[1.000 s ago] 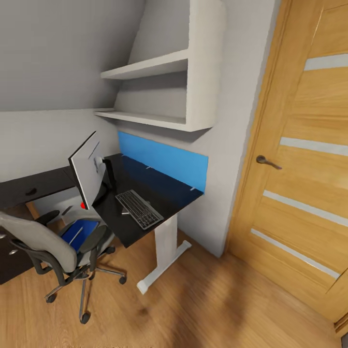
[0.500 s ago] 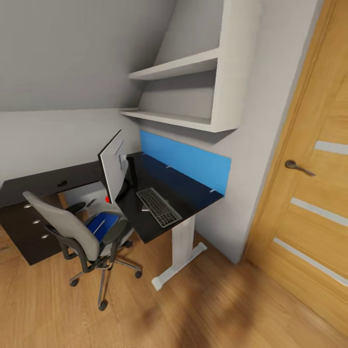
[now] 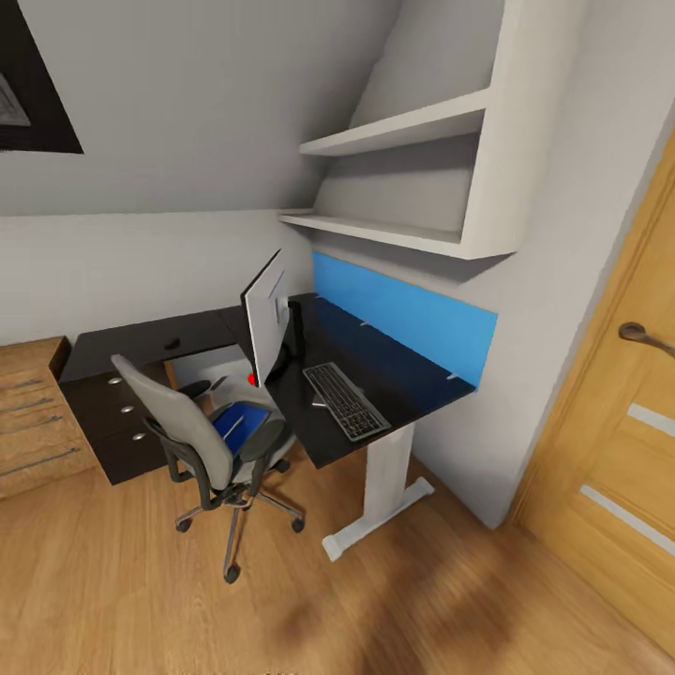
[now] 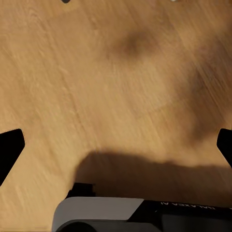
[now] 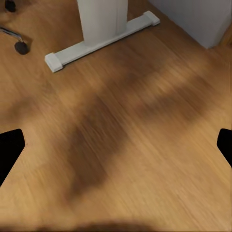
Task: In the bedroom, organize the workspace by keeping the computer under the desk, ensuring the monitor is on the desk, placing the keyboard on the desk next to the monitor, placing the mouse on the desk next to the keyboard, moving the folder from the swivel chair onto the desk next to the mouse, stacking the notebook on top of the folder with the pen on top of the notebook, and positioning the swivel chair next to the desk.
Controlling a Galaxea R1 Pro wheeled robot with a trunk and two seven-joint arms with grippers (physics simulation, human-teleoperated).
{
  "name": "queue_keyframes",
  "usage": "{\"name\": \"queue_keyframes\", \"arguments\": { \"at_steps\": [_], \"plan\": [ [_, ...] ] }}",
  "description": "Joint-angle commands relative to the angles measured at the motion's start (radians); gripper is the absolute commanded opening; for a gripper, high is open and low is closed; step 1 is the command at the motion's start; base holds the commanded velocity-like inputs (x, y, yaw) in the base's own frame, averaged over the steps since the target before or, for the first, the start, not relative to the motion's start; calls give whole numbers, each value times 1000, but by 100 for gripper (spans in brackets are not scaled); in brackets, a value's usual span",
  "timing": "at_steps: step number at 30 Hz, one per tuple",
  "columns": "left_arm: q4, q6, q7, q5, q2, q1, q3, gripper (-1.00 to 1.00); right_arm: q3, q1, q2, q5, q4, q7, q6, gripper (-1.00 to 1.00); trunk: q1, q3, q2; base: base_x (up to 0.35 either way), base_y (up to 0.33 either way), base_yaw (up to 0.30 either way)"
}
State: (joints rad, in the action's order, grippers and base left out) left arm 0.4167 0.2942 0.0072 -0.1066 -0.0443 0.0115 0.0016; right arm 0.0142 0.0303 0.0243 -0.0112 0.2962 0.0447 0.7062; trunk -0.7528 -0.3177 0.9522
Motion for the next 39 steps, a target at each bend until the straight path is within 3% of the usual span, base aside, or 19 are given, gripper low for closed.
{"name": "queue_keyframes", "arguments": {
  "at_steps": [1,19,39],
  "plan": [
    [-1,3,0,-7,-1,1,0,100,1,0,0,-2,0,3,3,100,0,-1,1,0,0,279],
    [-1,3,1,-7,0,1,0,100,1,0,0,-3,0,3,3,100,0,-1,1,0,0,276],
    [-1,3,0,-7,-1,1,0,100,0,0,0,-4,-2,3,4,100,0,-1,1,0,0,105]
  ]
}}
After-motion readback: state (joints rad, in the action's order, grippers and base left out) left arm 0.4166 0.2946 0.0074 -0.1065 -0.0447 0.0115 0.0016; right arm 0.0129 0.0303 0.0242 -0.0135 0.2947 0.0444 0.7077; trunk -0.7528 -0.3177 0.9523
